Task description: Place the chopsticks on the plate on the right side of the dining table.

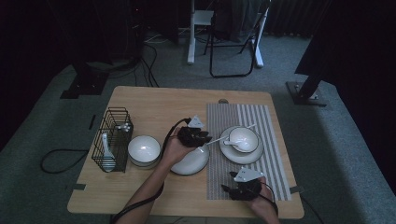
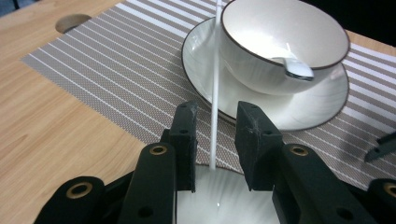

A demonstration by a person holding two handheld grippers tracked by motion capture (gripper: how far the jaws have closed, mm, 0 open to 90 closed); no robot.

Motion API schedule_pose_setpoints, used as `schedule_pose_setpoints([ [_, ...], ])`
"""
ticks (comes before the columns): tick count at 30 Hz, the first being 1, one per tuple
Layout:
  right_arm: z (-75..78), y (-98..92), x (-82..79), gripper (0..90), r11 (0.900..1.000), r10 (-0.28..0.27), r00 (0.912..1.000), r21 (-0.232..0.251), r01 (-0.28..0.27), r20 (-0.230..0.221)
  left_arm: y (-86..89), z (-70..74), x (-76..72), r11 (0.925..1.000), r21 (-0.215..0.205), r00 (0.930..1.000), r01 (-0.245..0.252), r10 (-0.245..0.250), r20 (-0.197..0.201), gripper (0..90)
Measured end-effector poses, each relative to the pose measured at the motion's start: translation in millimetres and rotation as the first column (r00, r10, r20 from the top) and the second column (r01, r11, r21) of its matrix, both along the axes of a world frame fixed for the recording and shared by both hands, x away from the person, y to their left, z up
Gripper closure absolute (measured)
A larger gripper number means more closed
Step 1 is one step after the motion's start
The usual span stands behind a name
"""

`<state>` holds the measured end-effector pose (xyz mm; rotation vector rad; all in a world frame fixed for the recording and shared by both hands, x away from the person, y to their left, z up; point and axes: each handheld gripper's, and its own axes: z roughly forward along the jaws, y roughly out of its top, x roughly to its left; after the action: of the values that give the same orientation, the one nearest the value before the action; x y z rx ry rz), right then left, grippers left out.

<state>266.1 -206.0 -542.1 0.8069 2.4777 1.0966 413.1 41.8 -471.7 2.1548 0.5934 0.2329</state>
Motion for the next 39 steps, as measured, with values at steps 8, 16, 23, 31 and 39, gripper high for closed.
schedule_pose_setpoints([
  [8,-0.5,1.2,0.3,37.3,1.000,0.002,1.0000,-0.006,-0.002,-0.002,13.1,11.9,-15.4,0.9996,-0.008,0.9990,0.028,-0.027,0.036,68.5],
  [16,-0.5,1.4,0.1,37.3,1.000,0.002,1.0000,-0.007,-0.002,0.000,24.0,31.3,-18.3,0.9979,0.002,0.9956,0.065,-0.065,0.068,68.5],
  [23,-0.3,0.4,0.4,37.4,1.000,0.001,1.0000,-0.004,-0.001,0.002,24.2,53.1,-25.8,0.9844,0.046,0.9794,0.170,-0.174,0.104,68.5],
  [31,-0.2,1.0,0.1,37.4,1.000,0.000,1.0000,-0.002,0.000,-0.001,28.7,76.4,-36.0,0.9645,0.099,0.9564,0.245,-0.257,0.138,68.0],
  [39,-0.3,0.6,0.4,37.4,1.000,-0.002,1.0000,-0.001,0.002,-0.002,37.1,89.7,-43.1,0.9528,0.102,0.9446,0.286,-0.298,0.137,66.7],
])
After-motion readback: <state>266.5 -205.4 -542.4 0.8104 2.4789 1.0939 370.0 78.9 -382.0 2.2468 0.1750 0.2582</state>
